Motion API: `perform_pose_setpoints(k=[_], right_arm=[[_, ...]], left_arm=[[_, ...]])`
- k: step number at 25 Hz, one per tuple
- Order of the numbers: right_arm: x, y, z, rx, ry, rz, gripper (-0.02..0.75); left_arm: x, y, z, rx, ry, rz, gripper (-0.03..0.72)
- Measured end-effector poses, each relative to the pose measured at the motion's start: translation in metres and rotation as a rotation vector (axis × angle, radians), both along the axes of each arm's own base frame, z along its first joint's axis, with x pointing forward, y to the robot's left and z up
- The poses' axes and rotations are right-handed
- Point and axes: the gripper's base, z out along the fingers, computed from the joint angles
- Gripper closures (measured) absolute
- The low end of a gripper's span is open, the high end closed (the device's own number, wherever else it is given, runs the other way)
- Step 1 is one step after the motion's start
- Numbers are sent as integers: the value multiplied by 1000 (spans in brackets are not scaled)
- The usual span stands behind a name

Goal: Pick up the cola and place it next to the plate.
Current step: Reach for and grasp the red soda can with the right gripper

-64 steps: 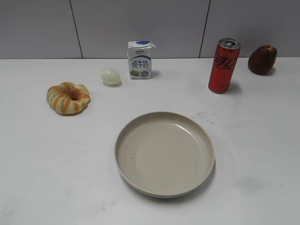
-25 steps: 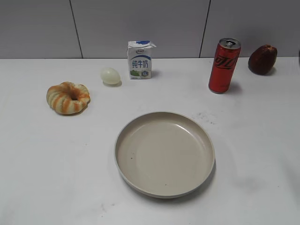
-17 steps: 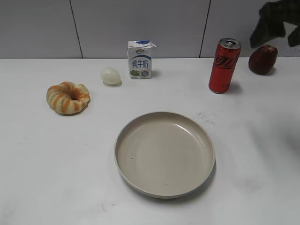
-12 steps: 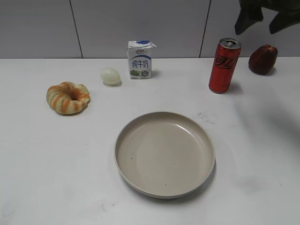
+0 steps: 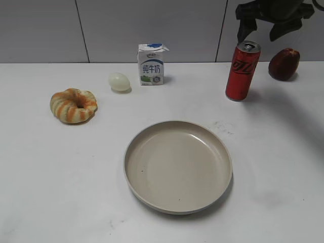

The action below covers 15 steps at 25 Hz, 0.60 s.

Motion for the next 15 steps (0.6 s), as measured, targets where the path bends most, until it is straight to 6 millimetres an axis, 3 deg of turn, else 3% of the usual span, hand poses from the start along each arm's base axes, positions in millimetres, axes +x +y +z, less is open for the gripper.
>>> perform_pose_setpoints(k=[15], right_arm=[[24,3,-46,-13,-26,-6,115]], left_arm=[[0,0,0,0,0,0,452]])
